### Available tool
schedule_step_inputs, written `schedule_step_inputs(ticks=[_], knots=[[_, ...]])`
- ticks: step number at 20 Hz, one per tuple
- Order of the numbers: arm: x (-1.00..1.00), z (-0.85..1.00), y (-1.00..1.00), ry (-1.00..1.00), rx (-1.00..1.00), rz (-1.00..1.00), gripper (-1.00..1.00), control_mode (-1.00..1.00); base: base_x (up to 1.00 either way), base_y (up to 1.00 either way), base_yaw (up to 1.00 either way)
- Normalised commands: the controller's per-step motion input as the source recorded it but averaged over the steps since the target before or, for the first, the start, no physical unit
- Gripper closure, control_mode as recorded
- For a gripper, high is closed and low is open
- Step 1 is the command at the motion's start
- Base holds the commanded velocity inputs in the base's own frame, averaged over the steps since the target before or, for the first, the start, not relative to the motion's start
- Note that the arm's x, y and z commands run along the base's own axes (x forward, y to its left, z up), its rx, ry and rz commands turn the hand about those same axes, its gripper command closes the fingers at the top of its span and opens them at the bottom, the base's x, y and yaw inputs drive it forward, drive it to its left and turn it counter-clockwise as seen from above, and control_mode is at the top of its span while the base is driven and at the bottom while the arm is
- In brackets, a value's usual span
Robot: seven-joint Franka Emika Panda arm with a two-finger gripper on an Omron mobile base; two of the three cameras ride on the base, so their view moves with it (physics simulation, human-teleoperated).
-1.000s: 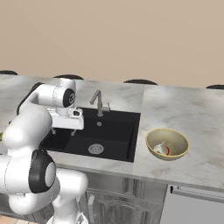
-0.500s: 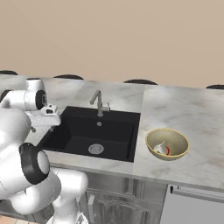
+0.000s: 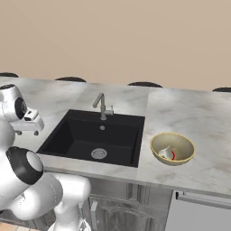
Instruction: There is a mixed pile of frozen fruits and vegetables on the counter. Locate all the frozen vegetables and place the items in a bowl on the counter. Take all the frozen fruits and defrost them in a running sink.
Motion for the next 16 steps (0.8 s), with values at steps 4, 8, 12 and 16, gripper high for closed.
schedule_step_inputs(ticks=[4, 8, 12, 16], knots=[[0.0, -0.05, 0.44, 0.0, 0.14, -0.24, -1.0, -1.0, 0.0, 0.0, 0.0], [-0.03, -0.25, 0.68, 0.02, 0.08, -0.03, -1.0, -1.0, 0.0, 0.0, 0.0], [0.02, -0.31, 0.61, 0.06, 0.02, 0.01, -1.0, -1.0, 0.0, 0.0, 0.0], [0.04, -0.11, 0.34, 0.1, 0.02, 0.02, -1.0, -1.0, 0.0, 0.0, 0.0]])
